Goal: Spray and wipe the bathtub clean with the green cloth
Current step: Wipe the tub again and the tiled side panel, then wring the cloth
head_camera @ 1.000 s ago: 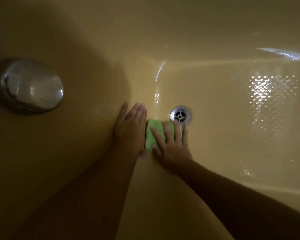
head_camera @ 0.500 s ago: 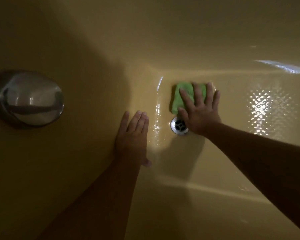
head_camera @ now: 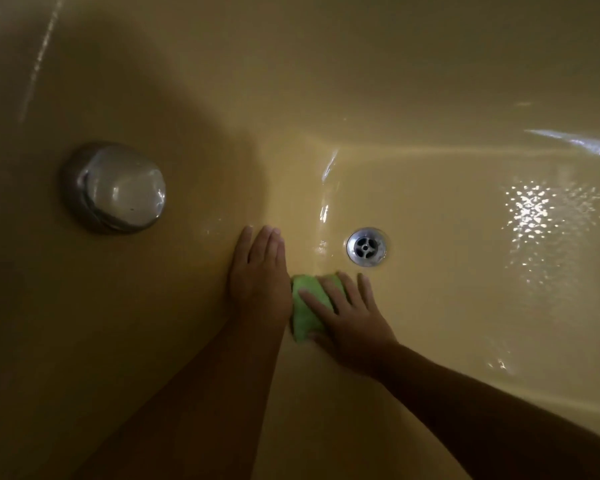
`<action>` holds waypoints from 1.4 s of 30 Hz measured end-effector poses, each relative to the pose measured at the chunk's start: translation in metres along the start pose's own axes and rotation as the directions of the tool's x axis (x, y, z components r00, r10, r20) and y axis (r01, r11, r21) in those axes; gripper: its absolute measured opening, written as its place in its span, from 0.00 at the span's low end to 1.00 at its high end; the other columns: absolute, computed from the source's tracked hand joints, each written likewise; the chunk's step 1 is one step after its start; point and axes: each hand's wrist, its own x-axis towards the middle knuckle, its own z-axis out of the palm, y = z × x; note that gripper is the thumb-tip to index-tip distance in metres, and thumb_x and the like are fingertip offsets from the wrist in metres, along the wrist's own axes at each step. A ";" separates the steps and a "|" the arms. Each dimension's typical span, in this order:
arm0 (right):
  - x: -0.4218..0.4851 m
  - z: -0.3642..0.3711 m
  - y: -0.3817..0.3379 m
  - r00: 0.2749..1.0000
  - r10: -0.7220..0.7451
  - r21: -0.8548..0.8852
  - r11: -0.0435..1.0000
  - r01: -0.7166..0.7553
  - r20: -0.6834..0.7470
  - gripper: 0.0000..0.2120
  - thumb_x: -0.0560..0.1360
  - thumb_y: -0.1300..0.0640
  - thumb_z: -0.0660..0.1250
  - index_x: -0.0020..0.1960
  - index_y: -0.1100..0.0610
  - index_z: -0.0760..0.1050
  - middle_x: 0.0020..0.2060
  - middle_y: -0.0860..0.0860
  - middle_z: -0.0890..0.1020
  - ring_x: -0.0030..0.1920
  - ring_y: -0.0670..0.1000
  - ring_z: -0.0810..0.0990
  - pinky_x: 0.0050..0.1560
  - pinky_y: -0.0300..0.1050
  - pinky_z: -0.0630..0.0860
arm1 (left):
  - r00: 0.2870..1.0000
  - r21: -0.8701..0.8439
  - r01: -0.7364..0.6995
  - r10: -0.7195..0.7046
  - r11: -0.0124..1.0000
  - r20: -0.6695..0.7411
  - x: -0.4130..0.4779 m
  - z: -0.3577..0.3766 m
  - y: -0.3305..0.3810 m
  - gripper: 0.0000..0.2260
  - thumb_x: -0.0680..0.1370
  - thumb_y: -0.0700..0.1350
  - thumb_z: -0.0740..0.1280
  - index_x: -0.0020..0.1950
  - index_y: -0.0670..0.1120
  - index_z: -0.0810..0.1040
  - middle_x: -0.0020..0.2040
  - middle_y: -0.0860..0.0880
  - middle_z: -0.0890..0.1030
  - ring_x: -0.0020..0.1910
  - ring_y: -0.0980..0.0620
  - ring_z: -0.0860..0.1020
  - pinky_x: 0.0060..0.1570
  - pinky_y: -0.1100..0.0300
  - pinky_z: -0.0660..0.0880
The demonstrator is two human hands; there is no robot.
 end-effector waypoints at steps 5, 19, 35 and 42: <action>-0.020 -0.027 0.042 0.998 -0.039 -0.116 0.993 0.034 -0.041 0.29 0.76 0.46 0.72 0.74 0.50 0.72 0.65 0.60 0.80 0.59 0.63 0.79 0.63 0.61 0.77 | 0.997 -0.168 0.044 -0.032 0.985 0.072 -0.019 -0.011 0.011 0.44 0.80 0.61 0.65 0.84 0.40 0.47 0.85 0.42 0.51 0.84 0.43 0.47 0.79 0.38 0.38; -0.159 -0.276 -0.023 0.863 0.471 0.979 -0.007 -0.203 0.182 0.12 0.85 0.50 0.61 0.62 0.54 0.77 0.49 0.53 0.88 0.48 0.52 0.87 0.44 0.41 0.80 | 0.998 -0.939 0.061 0.028 -0.338 0.055 -0.174 -0.174 0.019 0.21 0.79 0.64 0.68 0.70 0.61 0.77 0.57 0.57 0.85 0.54 0.59 0.84 0.59 0.51 0.82; -0.367 -0.591 -0.089 0.843 0.514 0.982 0.166 0.085 -0.160 0.12 0.85 0.53 0.62 0.58 0.51 0.84 0.46 0.48 0.88 0.40 0.41 0.83 0.35 0.32 0.74 | 0.943 -0.837 -0.308 -0.264 -0.452 -0.204 -0.441 -0.413 -0.044 0.08 0.80 0.55 0.72 0.57 0.65 0.78 0.56 0.56 0.85 0.54 0.53 0.85 0.56 0.43 0.83; -0.443 -0.672 -0.115 0.842 0.507 0.978 0.018 0.205 -0.186 0.12 0.84 0.56 0.62 0.61 0.56 0.81 0.52 0.55 0.88 0.53 0.55 0.87 0.51 0.48 0.84 | 0.920 -0.847 -0.385 -0.226 -0.367 -0.321 -0.543 -0.455 -0.083 0.11 0.84 0.45 0.67 0.59 0.62 0.82 0.57 0.52 0.87 0.61 0.49 0.83 0.64 0.40 0.78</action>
